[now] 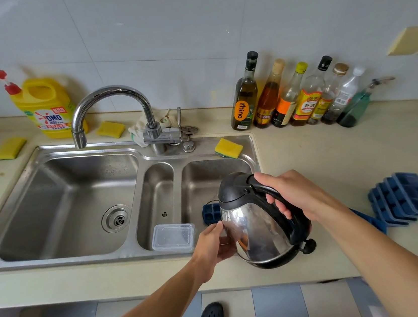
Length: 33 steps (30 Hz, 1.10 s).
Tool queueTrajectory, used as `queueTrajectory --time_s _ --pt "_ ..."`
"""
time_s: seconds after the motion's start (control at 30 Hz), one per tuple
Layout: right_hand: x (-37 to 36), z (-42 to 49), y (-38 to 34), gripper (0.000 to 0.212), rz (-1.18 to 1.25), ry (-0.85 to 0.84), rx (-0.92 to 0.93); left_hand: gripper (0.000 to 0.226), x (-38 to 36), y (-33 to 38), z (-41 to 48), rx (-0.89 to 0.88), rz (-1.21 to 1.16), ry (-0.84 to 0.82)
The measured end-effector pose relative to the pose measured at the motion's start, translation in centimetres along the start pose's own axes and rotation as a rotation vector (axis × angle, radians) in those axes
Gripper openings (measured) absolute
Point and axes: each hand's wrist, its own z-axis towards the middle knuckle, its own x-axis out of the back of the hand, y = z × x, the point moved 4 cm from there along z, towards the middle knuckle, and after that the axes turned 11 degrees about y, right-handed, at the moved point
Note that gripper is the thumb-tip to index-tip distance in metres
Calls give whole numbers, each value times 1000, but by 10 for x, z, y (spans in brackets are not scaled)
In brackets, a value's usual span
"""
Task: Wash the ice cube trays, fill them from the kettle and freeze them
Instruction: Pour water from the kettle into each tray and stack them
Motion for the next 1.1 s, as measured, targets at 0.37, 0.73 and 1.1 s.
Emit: queueTrajectory --time_s 0.37,0.73,1.1 --pt "3 -3 1 61 -1 -4 5 37 -1 1 -6 21 -21 27" --pt "17 -6 7 61 19 30 -7 40 -15 4 -11 -4 48 -15" --pt "27 -8 8 61 20 41 -1 36 -23 7 -10 11 45 -41"
